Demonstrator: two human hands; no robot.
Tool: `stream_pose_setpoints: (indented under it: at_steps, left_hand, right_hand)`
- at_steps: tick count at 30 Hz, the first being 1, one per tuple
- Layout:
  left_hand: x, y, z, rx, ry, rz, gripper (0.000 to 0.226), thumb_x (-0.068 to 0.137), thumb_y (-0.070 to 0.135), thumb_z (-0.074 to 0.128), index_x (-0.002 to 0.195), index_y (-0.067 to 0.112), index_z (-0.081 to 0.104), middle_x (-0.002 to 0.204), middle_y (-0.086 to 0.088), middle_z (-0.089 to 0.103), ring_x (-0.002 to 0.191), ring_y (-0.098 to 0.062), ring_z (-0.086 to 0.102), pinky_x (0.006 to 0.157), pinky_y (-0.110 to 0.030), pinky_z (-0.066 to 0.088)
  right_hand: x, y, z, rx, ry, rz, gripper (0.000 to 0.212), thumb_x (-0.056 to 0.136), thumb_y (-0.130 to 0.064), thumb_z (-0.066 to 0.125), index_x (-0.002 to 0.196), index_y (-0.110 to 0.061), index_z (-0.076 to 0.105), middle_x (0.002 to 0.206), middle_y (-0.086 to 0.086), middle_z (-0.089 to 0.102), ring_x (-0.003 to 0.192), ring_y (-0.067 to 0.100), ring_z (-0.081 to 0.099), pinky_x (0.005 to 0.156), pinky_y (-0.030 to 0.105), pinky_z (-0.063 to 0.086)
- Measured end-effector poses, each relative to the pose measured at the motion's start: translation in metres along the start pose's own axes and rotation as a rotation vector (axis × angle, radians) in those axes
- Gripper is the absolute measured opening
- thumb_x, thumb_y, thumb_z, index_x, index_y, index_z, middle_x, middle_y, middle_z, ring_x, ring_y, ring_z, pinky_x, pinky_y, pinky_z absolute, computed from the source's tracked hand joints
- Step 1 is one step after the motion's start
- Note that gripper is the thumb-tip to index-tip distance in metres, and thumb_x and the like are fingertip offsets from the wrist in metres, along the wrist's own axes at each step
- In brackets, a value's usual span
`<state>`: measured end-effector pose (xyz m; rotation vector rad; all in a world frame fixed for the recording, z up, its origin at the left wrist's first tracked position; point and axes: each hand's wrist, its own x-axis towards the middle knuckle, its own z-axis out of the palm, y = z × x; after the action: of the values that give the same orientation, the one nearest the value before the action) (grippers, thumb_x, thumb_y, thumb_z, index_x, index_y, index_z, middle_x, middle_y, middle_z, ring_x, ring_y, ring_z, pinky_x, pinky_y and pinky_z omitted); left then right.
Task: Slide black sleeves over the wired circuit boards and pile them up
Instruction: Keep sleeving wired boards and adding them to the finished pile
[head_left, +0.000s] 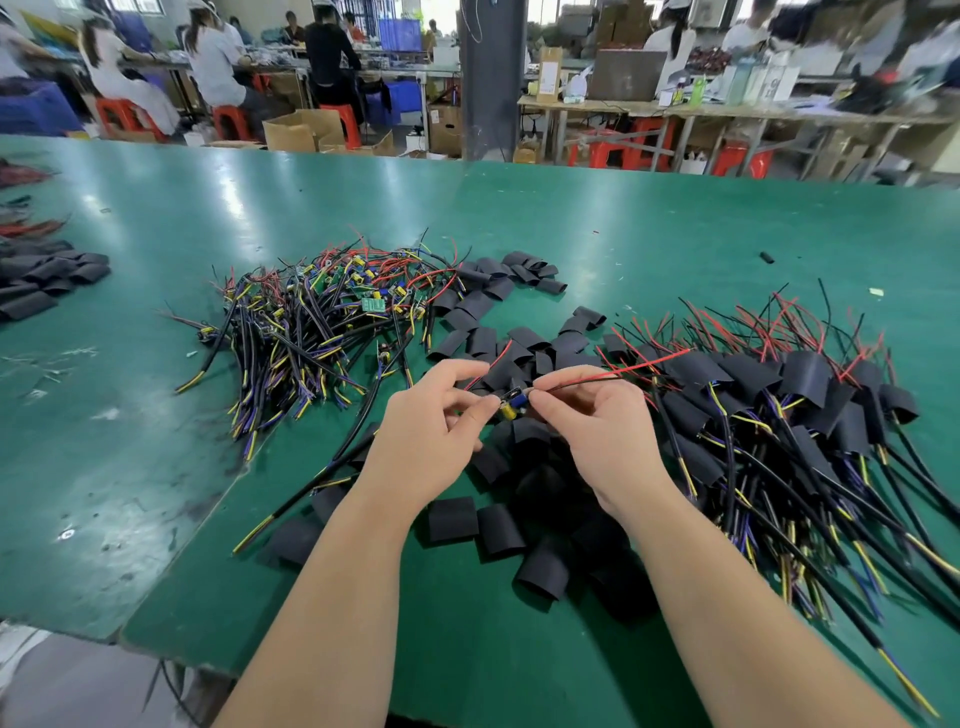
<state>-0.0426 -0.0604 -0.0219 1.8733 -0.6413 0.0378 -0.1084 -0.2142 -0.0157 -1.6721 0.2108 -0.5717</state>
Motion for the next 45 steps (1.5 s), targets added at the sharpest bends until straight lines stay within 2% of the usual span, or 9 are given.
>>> stream_pose_setpoints:
  at_steps: [6,11,14,20,22,25,32,40,45]
  left_hand:
    - [0.000,-0.001,-0.001,0.106,0.011,-0.019,0.016,0.070,0.027,0.084,0.076,0.025,0.068,0.068,0.012,0.069,0.061,0.004,0.060,0.061,-0.005,0.042]
    - [0.000,-0.003,0.000,0.144,0.070,0.062,0.007,0.077,0.023,0.078,0.084,0.025,0.076,0.067,0.019,0.068,0.058,0.002,0.060,0.060,-0.011,0.045]
    - [-0.001,-0.002,0.003,0.258,0.088,0.127,0.015,0.081,0.025,0.075,0.096,0.022,0.077,0.078,0.011,0.073,0.069,-0.006,0.065,0.069,-0.028,0.054]
    - [0.000,0.000,0.005,0.336,0.118,0.178,0.012,0.088,0.026,0.068,0.094,0.021,0.077,0.075,0.007,0.073,0.065,-0.012,0.064,0.062,-0.034,0.053]
    - [0.001,-0.001,0.002,0.363,0.154,0.167,0.013,0.090,0.028,0.065,0.092,0.022,0.076,0.073,0.010,0.070,0.061,-0.010,0.060,0.058,-0.032,0.051]
    - [0.002,-0.001,-0.001,0.363,0.237,0.139,0.014,0.091,0.028,0.062,0.091,0.021,0.075,0.066,0.011,0.066,0.055,-0.012,0.056,0.053,-0.033,0.049]
    - [0.004,-0.004,-0.006,0.345,0.436,0.017,0.014,0.093,0.024,0.060,0.087,0.020,0.072,0.061,0.009,0.058,0.056,-0.020,0.051,0.049,-0.029,0.039]
    - [0.005,-0.005,-0.005,0.353,0.460,0.057,0.012,0.092,0.021,0.061,0.088,0.019,0.072,0.069,0.009,0.065,0.061,-0.015,0.055,0.049,-0.027,0.041]
    - [0.005,-0.006,-0.005,0.363,0.458,0.066,0.013,0.092,0.020,0.062,0.088,0.017,0.073,0.070,0.007,0.067,0.061,-0.015,0.055,0.049,-0.025,0.039]
  right_hand:
    - [0.005,0.002,-0.002,0.181,0.139,0.143,0.022,0.083,-0.001,0.071,0.070,-0.019,0.071,0.071,0.001,0.073,0.070,0.015,0.070,0.060,0.022,0.053]
    - [0.005,0.001,-0.002,0.358,0.136,0.242,0.016,0.086,0.001,0.066,0.077,-0.012,0.067,0.071,0.003,0.072,0.067,0.017,0.070,0.051,0.021,0.047]
    - [0.004,0.002,-0.001,0.379,0.124,0.229,0.013,0.086,0.001,0.066,0.080,-0.010,0.066,0.071,0.003,0.072,0.066,0.016,0.070,0.051,0.020,0.047]
    - [0.005,0.003,-0.007,0.299,0.026,0.163,0.019,0.083,0.005,0.067,0.087,-0.014,0.069,0.079,0.004,0.074,0.079,0.017,0.071,0.062,0.020,0.052]
    - [0.009,0.003,-0.008,0.151,-0.034,0.126,0.026,0.082,0.010,0.066,0.092,-0.013,0.068,0.083,0.000,0.074,0.082,0.013,0.070,0.072,0.020,0.054]
    - [0.026,0.006,-0.005,-0.425,-0.024,0.042,0.032,0.084,0.008,0.058,0.101,-0.015,0.070,0.093,-0.005,0.071,0.086,0.012,0.066,0.086,0.023,0.051]
    - [0.077,0.018,0.023,-1.092,0.033,0.041,0.034,0.094,-0.038,0.052,0.124,-0.027,0.062,0.131,0.008,0.050,0.123,0.032,0.041,0.100,0.041,0.032]
    - [0.113,0.028,0.040,-1.309,-0.072,0.155,0.034,0.094,-0.048,0.044,0.109,-0.022,0.061,0.111,0.004,0.063,0.109,0.029,0.056,0.091,0.040,0.029]
    - [0.118,0.017,0.046,-1.340,-0.103,0.217,0.031,0.084,-0.046,0.060,0.083,-0.016,0.065,0.074,-0.002,0.057,0.069,0.024,0.050,0.077,0.037,0.024]
